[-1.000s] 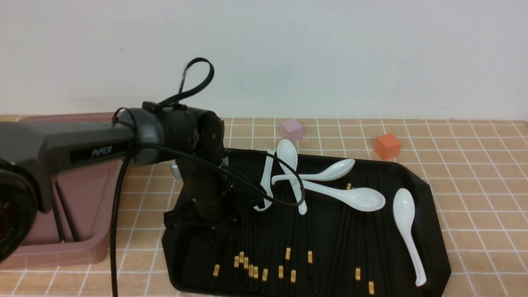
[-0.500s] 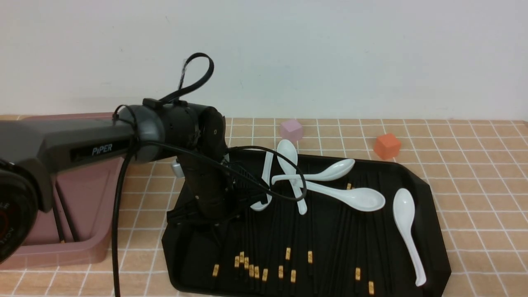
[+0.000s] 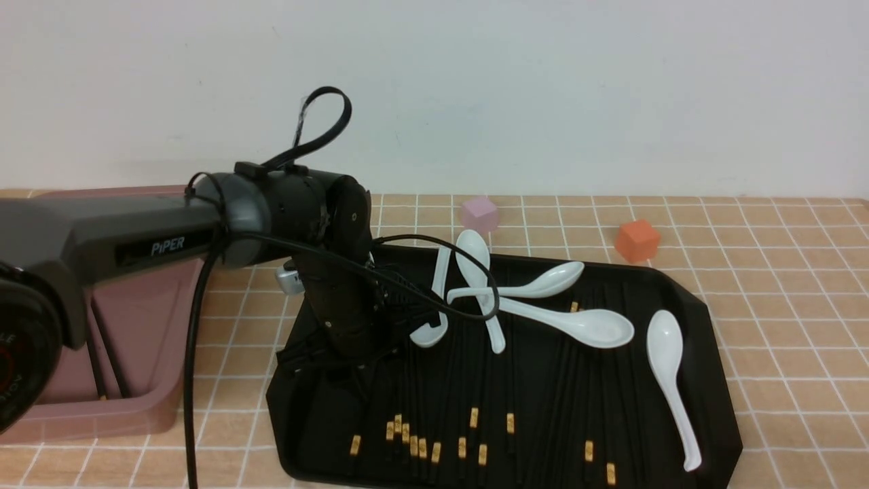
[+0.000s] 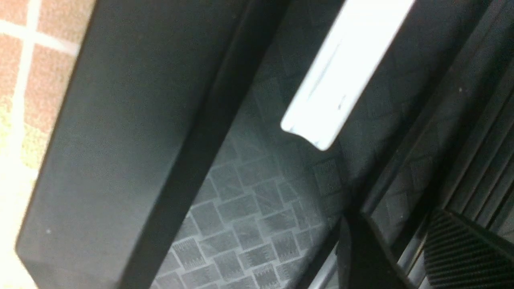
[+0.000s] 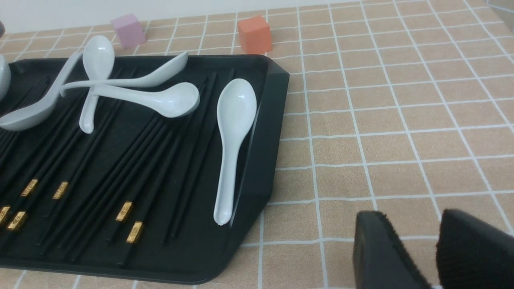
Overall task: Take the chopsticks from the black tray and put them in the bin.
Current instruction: Use the left arm to grab a pair of chopsticks
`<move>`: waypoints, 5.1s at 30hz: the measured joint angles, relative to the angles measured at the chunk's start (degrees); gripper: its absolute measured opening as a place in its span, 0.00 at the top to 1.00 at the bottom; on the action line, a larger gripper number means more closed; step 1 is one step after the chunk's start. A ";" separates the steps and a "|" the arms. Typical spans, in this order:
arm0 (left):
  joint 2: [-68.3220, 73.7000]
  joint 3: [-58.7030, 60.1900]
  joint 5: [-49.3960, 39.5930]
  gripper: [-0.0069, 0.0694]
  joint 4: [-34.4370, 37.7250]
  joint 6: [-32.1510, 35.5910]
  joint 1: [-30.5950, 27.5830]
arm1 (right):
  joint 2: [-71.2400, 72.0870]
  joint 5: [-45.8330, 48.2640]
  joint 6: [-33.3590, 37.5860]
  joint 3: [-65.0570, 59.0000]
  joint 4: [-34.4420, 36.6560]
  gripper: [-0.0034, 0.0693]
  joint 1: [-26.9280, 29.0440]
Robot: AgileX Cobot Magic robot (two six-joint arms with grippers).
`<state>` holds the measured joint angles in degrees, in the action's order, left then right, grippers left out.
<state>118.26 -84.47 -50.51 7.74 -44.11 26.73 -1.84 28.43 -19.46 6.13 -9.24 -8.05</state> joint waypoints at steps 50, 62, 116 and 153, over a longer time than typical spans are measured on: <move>0.71 -0.57 -0.87 0.59 3.35 -1.92 0.00 | 0.00 0.00 0.00 0.00 0.00 0.62 0.00; 0.48 -0.57 1.25 0.59 3.50 -4.39 0.00 | 0.00 0.00 0.00 0.00 0.00 0.62 0.00; -1.86 -10.07 6.40 0.90 -0.76 -10.78 -5.31 | 0.00 0.00 0.00 0.00 0.00 0.62 0.00; 9.23 -14.78 3.92 0.93 2.30 -8.32 -5.02 | 0.00 0.00 0.00 0.00 0.00 0.62 0.00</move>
<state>127.49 -99.26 -46.59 10.04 -52.43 21.71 -1.84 28.43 -19.46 6.13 -9.24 -8.05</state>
